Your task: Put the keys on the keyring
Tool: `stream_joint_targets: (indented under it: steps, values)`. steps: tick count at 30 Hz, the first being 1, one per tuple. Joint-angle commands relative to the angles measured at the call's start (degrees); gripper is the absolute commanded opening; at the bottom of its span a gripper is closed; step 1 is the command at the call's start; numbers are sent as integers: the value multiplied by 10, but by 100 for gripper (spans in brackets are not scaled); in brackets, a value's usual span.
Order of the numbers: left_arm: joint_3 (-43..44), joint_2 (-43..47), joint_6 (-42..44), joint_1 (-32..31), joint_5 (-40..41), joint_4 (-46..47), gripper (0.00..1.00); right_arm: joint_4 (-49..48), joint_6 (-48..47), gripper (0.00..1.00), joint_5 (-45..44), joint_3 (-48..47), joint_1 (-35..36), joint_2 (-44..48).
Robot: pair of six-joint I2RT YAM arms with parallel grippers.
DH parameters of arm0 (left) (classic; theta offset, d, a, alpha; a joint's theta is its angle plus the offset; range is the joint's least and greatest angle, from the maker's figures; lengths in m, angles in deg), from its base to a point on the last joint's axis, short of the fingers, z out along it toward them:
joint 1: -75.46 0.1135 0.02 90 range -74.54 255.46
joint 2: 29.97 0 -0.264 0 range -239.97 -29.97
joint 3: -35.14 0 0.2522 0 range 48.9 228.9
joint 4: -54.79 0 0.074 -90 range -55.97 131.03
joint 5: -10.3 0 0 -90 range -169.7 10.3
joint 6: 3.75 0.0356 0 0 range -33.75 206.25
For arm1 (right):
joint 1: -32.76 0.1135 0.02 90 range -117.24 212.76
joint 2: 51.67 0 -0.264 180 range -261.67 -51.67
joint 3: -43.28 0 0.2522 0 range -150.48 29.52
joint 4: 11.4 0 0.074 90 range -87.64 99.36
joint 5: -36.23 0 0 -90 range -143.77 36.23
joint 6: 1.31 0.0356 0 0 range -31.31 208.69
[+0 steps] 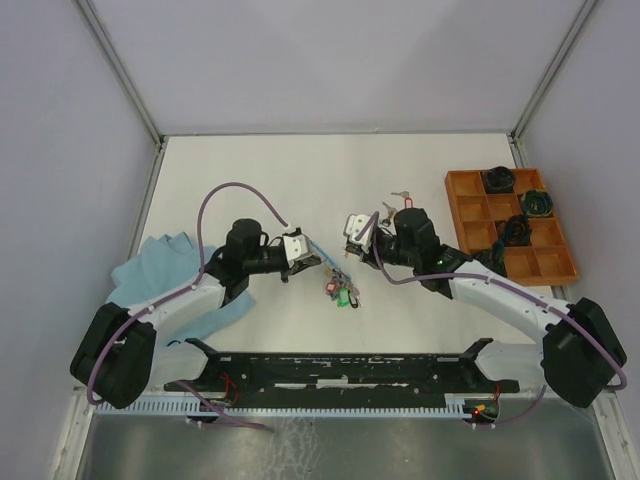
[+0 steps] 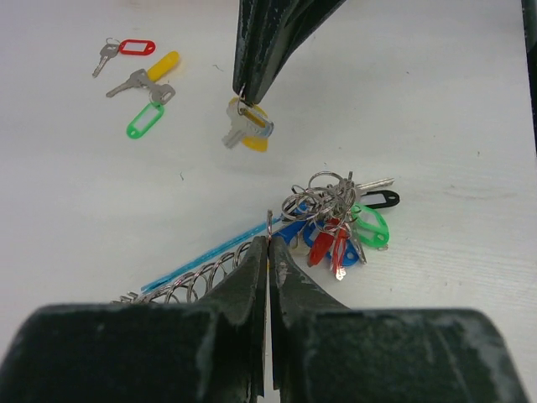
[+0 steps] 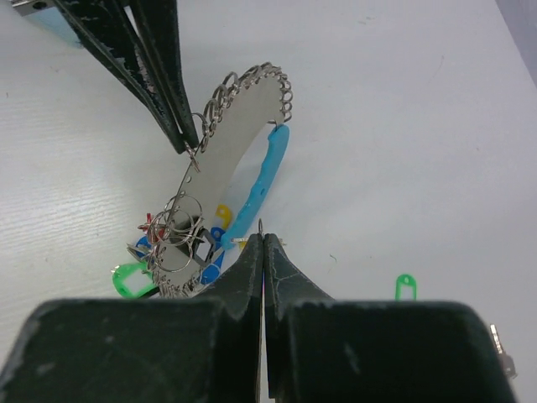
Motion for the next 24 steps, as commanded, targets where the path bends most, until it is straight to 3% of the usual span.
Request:
stream_joint_targets:
  steps: [1, 7, 17, 24]
  values:
    - [40, 8, 90, 3, -28, -33, 3, -55, -81, 1, 66, 3, -2, -19]
    - [30, 36, 120, 3, -36, -61, 3, -103, -94, 1, 118, 21, 0, -47]
    - [22, 54, 106, 3, -66, -54, 3, -152, -89, 1, 129, 49, 11, -48]
    - [30, 43, 103, 3, -83, -53, 3, -116, -107, 1, 114, 36, 38, -33]
